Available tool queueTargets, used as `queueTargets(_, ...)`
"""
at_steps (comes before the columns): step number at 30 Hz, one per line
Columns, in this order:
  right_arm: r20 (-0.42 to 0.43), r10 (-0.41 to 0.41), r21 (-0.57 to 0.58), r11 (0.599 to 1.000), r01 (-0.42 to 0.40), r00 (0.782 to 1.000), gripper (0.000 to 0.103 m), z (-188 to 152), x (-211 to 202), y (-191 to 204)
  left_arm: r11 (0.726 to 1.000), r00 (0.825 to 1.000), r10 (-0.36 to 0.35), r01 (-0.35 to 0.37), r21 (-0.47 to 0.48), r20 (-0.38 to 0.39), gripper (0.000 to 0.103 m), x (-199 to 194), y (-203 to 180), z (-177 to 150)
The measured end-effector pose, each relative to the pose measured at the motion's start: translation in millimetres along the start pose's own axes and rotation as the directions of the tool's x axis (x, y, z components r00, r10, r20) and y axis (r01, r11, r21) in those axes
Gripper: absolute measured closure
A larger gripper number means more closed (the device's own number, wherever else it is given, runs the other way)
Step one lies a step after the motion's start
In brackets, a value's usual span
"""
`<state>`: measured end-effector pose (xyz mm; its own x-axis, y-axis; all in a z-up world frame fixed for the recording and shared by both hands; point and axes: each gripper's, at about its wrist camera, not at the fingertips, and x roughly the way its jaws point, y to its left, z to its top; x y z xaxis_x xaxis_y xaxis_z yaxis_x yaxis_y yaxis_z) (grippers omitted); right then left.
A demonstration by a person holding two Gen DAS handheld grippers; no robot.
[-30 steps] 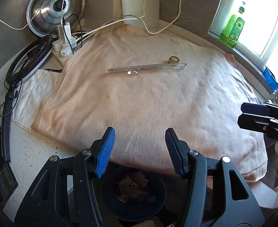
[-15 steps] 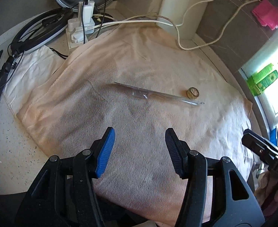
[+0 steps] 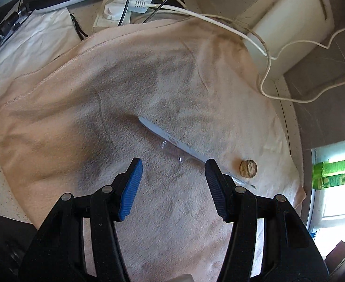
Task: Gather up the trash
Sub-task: 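Move both tools back over the towel toward the plastic strip and cap, then grasp the clear plastic strip with the left tool while the right tool grasps the brown cap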
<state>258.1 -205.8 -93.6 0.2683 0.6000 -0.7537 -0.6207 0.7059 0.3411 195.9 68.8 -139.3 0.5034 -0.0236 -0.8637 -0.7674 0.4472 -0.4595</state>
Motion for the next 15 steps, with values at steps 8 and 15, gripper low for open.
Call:
queueTargets(8, 0.013, 0.003, 0.009, 1.0, -0.003, 1.0, 0.036, 9, -2, -13, 0.999, 1.0, 0.029, -0.029, -0.043, 0.001, 0.046, 25, -14, 3)
queueTargets(15, 0.007, 0.012, 0.008, 1.0, -0.012, 1.0, 0.036, 16, 7, -15, 0.998, 0.999, 0.046, -0.046, -0.049, -0.017, 0.047, 42, -19, 3)
